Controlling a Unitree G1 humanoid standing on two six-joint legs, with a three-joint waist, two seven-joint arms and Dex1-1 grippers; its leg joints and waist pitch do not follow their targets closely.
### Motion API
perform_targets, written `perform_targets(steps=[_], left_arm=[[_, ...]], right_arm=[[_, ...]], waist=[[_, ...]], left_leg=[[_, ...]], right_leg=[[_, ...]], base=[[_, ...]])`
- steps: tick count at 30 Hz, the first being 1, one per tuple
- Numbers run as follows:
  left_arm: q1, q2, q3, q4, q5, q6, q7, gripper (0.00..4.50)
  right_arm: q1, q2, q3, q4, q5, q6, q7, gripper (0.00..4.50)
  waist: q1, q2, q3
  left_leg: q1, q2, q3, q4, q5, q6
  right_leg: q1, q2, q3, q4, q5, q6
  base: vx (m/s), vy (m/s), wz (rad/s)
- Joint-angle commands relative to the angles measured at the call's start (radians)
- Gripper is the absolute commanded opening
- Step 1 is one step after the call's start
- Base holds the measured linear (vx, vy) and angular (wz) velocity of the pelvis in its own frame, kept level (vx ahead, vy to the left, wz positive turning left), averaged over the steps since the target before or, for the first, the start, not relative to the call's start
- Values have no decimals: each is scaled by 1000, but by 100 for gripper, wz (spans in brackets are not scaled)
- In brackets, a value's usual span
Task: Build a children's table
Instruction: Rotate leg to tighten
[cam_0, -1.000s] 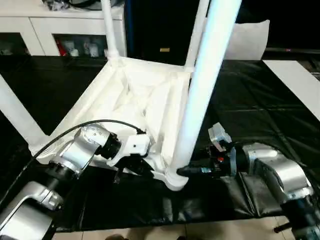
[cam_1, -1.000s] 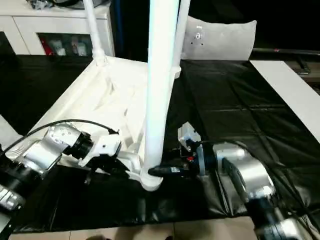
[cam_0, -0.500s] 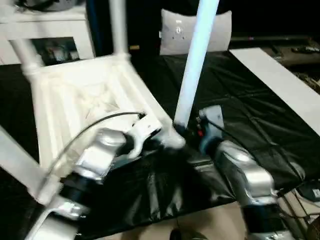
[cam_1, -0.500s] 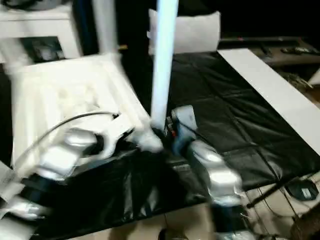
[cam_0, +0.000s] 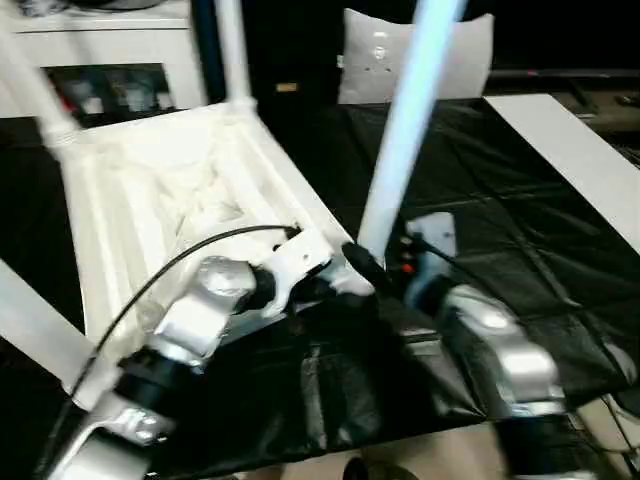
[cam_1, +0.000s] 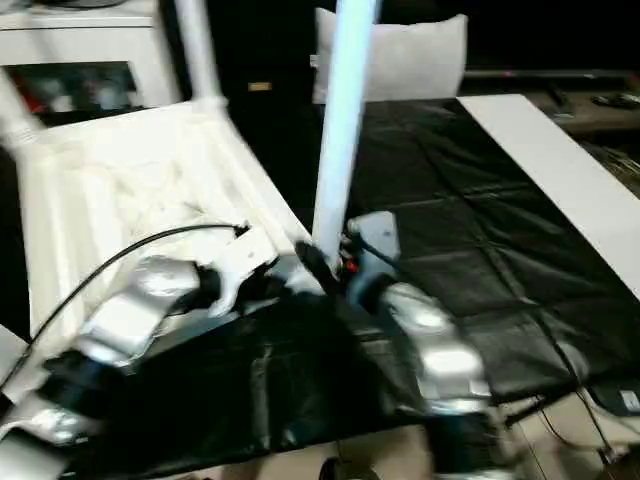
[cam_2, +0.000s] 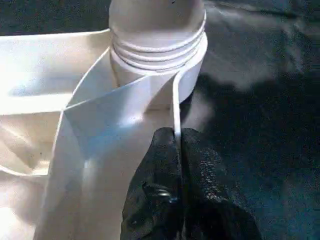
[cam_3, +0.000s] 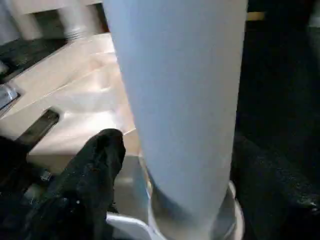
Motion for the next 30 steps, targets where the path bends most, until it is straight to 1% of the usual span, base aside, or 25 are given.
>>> perform_targets(steps=[1,2,3,4,5,6,7,8,9,10,11,12,13,15,16,17,18,19,20,21,23,25,26,27,30], left_arm=[[-2,24,-28,-16,-26,-72,-92,0],[-1,42,-33,-11,-33,-97,-129,0],[2,57,-38,-8,-44,-123,-170,0],[2,66,-41,-5,-52,-140,-197,0],[0,79,-48,2,-53,-148,-216,0],[-7,108,-66,14,-48,-185,-258,0],[-9,117,-72,18,-48,-197,-273,0],[-16,134,-82,28,-48,-224,-308,0],[-21,145,-88,37,-50,-244,-332,0],[-26,153,-92,45,-57,-261,-362,0],[-29,157,-94,49,-62,-274,-382,0],[-35,164,-99,56,-67,-293,-413,0],[-39,168,-101,60,-70,-305,-430,0],[-54,181,-116,77,-74,-335,-485,0],[-60,186,-124,82,-75,-347,-509,0],[-62,187,-126,85,-74,-352,-515,0],[-65,188,-128,90,-73,-357,-519,0],[-73,188,-134,100,-72,-372,-535,0],[-75,188,-136,103,-73,-375,-539,0],[-84,188,-143,114,-70,-392,-556,0],[-90,187,-147,120,-68,-397,-569,0],[-97,185,-149,133,-66,-406,-573,0],[-100,185,-150,138,-67,-412,-576,0],[-102,184,-150,143,-66,-420,-578,0],[-106,182,-150,153,-64,-429,-582,0]], right_arm=[[2,-53,-9,-31,35,-1,107,387],[1,-89,-9,-28,46,-1,160,394],[-1,-121,-6,-24,54,-7,212,413],[-3,-142,-3,-21,59,-12,246,422],[-6,-168,4,-20,70,-11,288,422],[-11,-213,17,-23,96,8,366,434],[-14,-227,22,-22,102,12,390,434],[-22,-257,33,-19,115,26,443,443],[-30,-277,42,-15,124,36,479,443],[-38,-300,59,-11,128,41,520,443],[-43,-314,70,-8,130,44,546,443],[-53,-331,92,3,118,30,579,443],[-59,-341,104,10,111,21,597,443],[-81,-358,143,42,89,-10,664,443],[-90,-361,156,56,85,-18,689,443],[-94,-362,160,61,87,-17,700,427],[-98,-363,164,66,92,-15,711,417],[-111,-363,173,86,96,-17,736,417],[-115,-363,175,91,98,-16,742,408],[-130,-368,194,103,103,0,771,397],[-139,-372,206,109,103,3,785,375],[-149,-370,213,126,102,-3,797,367],[-153,-370,217,133,99,-9,805,342],[-156,-369,220,137,98,-9,812,332],[-157,-367,227,141,104,-4,834,311]], waist=[[5,4,-66],[11,7,-66],[13,7,-66],[14,1,-67],[16,1,-66],[21,3,-64],[22,-2,-65],[26,0,-64],[31,-1,-64],[33,-4,-64],[35,-3,-66],[37,-1,-66],[38,-2,-66],[41,-4,-70],[44,-2,-72],[46,-3,-71],[46,-3,-71],[52,-6,-73],[54,-7,-74],[58,-6,-74],[60,-7,-73],[60,-8,-73],[60,-10,-72],[60,-10,-72],[60,-13,-72]], left_leg=[[6,25,0,-65,-151,81],[8,26,0,-66,-159,78],[10,27,1,-65,-160,76],[12,27,3,-65,-161,75],[13,27,3,-65,-166,76],[14,27,2,-66,-184,76],[14,28,2,-66,-186,74],[13,28,1,-67,-188,74],[17,28,2,-67,-193,72],[15,28,3,-67,-190,68],[15,27,1,-67,-181,67],[17,28,2,-66,-176,66],[17,29,3,-66,-174,64],[15,28,3,-65,-162,64],[17,29,3,-64,-151,65],[16,30,4,-64,-142,67],[16,30,4,-64,-142,67],[16,31,4,-63,-128,72],[15,31,5,-63,-119,74],[16,31,6,-62,-116,75],[15,32,6,-62,-108,74],[14,32,6,-62,-112,71],[14,32,6,-63,-117,69],[15,32,6,-63,-132,61],[14,33,5,-63,-129,58]], right_leg=[[68,-54,62,-64,-278,-171],[67,-54,63,-65,-292,-168],[65,-54,64,-65,-291,-168],[65,-54,66,-63,-284,-174],[64,-54,65,-63,-287,-177],[64,-54,64,-66,-311,-172],[66,-55,65,-66,-319,-168],[67,-56,64,-66,-329,-166],[65,-57,66,-67,-345,-161],[65,-58,67,-66,-349,-161],[67,-57,66,-65,-347,-161],[64,-58,67,-66,-340,-165],[64,-58,67,-64,-334,-167],[66,-58,68,-58,-311,-183],[66,-59,69,-56,-293,-188],[65,-59,70,-53,-268,-198],[65,-59,70,-53,-268,-198],[68,-59,70,-48,-247,-208],[69,-58,69,-46,-240,-211],[68,-58,69,-45,-237,-214],[69,-59,70,-43,-229,-214],[69,-60,70,-44,-237,-213],[69,-60,70,-45,-243,-211],[69,-61,69,-49,-271,-205],[70,-60,70,-46,-262,-202]], base=[[0,0,0],[0,0,0],[0,0,0],[0,0,0],[0,0,0],[0,0,0],[0,0,0],[0,0,0],[0,0,0],[0,0,0],[0,0,0],[0,0,0],[0,0,0],[0,0,0],[0,0,0],[0,0,0],[0,0,0],[0,0,0],[0,0,0],[0,0,0],[0,0,0],[0,0,0],[0,0,0],[0,0,0],[0,0,0]])
